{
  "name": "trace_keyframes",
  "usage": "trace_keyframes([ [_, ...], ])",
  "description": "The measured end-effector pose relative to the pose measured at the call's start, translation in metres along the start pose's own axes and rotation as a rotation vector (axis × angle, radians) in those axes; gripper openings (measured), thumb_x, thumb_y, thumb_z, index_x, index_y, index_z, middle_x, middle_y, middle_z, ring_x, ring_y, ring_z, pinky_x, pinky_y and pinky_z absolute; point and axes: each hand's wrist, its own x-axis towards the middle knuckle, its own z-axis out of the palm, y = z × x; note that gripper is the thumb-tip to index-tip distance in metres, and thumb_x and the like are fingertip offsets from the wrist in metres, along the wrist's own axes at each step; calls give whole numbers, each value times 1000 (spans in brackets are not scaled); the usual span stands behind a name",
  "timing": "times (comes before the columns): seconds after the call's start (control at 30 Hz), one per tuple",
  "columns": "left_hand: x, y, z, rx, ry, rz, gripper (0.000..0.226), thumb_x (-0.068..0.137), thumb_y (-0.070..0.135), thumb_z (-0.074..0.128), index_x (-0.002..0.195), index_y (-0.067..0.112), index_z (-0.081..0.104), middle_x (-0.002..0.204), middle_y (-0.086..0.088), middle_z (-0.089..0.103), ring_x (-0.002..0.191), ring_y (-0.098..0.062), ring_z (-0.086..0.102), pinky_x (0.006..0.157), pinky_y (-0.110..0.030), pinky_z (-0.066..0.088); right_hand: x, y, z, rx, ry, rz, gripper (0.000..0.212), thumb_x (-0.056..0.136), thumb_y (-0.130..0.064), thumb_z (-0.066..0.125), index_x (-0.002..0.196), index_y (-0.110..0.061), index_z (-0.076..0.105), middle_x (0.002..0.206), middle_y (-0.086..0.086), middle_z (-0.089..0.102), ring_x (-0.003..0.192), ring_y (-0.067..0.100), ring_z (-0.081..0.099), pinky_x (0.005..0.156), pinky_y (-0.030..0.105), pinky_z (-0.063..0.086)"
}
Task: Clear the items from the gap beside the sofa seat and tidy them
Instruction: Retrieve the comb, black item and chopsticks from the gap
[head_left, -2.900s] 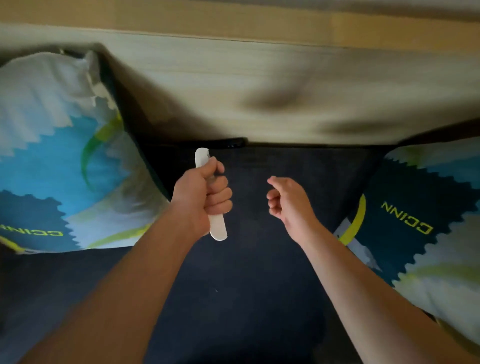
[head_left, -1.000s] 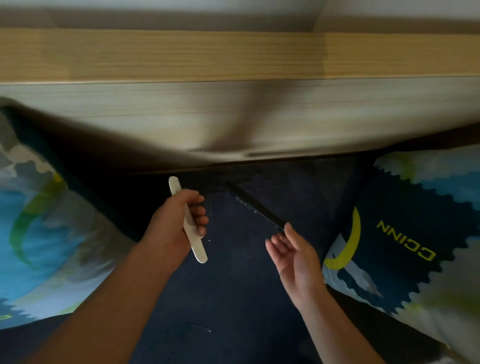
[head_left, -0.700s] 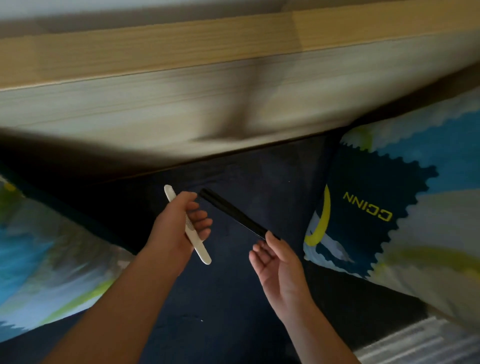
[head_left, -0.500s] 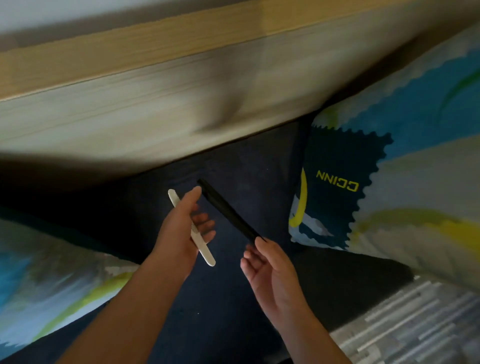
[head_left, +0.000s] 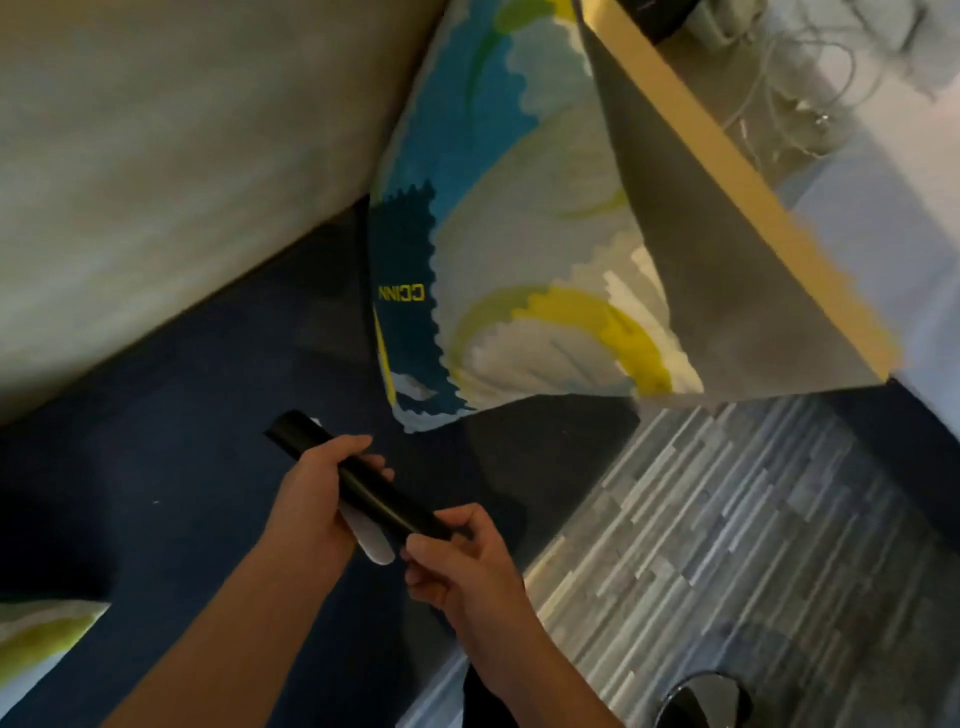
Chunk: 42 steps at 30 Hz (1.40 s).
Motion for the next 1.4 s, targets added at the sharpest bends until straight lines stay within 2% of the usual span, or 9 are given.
trace_keyframes([
  [0.23, -9, -63, 30, 133, 31, -67, 14, 82, 8, 65, 94, 7, 59, 79, -12, 60, 79, -28, 63, 77, -45, 53, -19, 4, -75, -111, 24, 88, 32, 74, -53, 76, 91, -27, 72, 86, -9, 76, 83, 8, 74, 72, 26, 57],
  [0.33, -8, -91, 40, 165, 16, -118, 13, 82, 4, 63, 94, 4, 59, 74, -13, 65, 81, -30, 68, 79, -46, 55, -23, 0, -111, -61, 140, 113, 26, 85, -42, 69, 97, -19, 69, 86, -5, 76, 80, 10, 73, 73, 27, 56],
  [0.47, -10, -126, 62, 239, 15, -153, 6, 80, 5, 64, 82, 6, 58, 59, -9, 60, 60, -24, 61, 69, -43, 55, -26, -9, -156, 36, 196, 112, 12, 94, -24, 67, 99, -13, 66, 83, 2, 74, 73, 14, 69, 67, 28, 54],
  [0.63, -10, -161, 111, 350, -1, -130, 8, 83, 7, 65, 80, 7, 58, 57, -8, 56, 48, -20, 55, 59, -37, 51, -22, -30, -203, 61, 209, 89, 8, 94, -20, 65, 95, -12, 66, 79, 3, 73, 67, 14, 67, 64, 28, 52],
  [0.9, -4, -166, 191, 382, -63, -76, 9, 88, 8, 67, 87, 7, 58, 58, -7, 58, 49, -18, 56, 62, -36, 53, 14, -79, -254, 114, 235, 30, 10, 96, -11, 58, 89, -10, 65, 76, 8, 68, 62, 15, 62, 60, 26, 51],
  [1.03, 8, -161, 214, 413, -65, -60, 10, 88, 10, 66, 85, 9, 57, 62, -7, 57, 50, -18, 55, 57, -32, 50, 55, -104, -269, 197, 271, -18, 8, 97, -16, 63, 102, -11, 66, 72, 4, 70, 59, 14, 61, 61, 26, 51],
  [1.13, 20, -161, 225, 430, -46, -54, 9, 88, 12, 67, 87, 9, 58, 62, -6, 58, 51, -18, 56, 58, -32, 49, 86, -120, -274, 217, 290, -25, 25, 99, -26, 63, 122, -16, 61, 76, 3, 73, 57, 10, 63, 60, 25, 54],
  [1.23, 27, -161, 233, 429, -42, -45, 10, 87, 12, 68, 88, 9, 59, 62, -7, 60, 52, -18, 57, 58, -32, 50, 112, -134, -275, 262, 254, -14, 46, 100, -27, 62, 142, -21, 45, 78, 3, 74, 53, 8, 64, 54, 23, 55],
  [1.4, 34, -158, 239, 431, -41, -38, 11, 87, 12, 69, 92, 8, 60, 63, -7, 60, 51, -19, 58, 55, -32, 51, 142, -150, -272, 302, 251, 73, 27, 100, -30, 61, 125, -25, 52, 86, 3, 73, 66, 12, 65, 62, 28, 56],
])
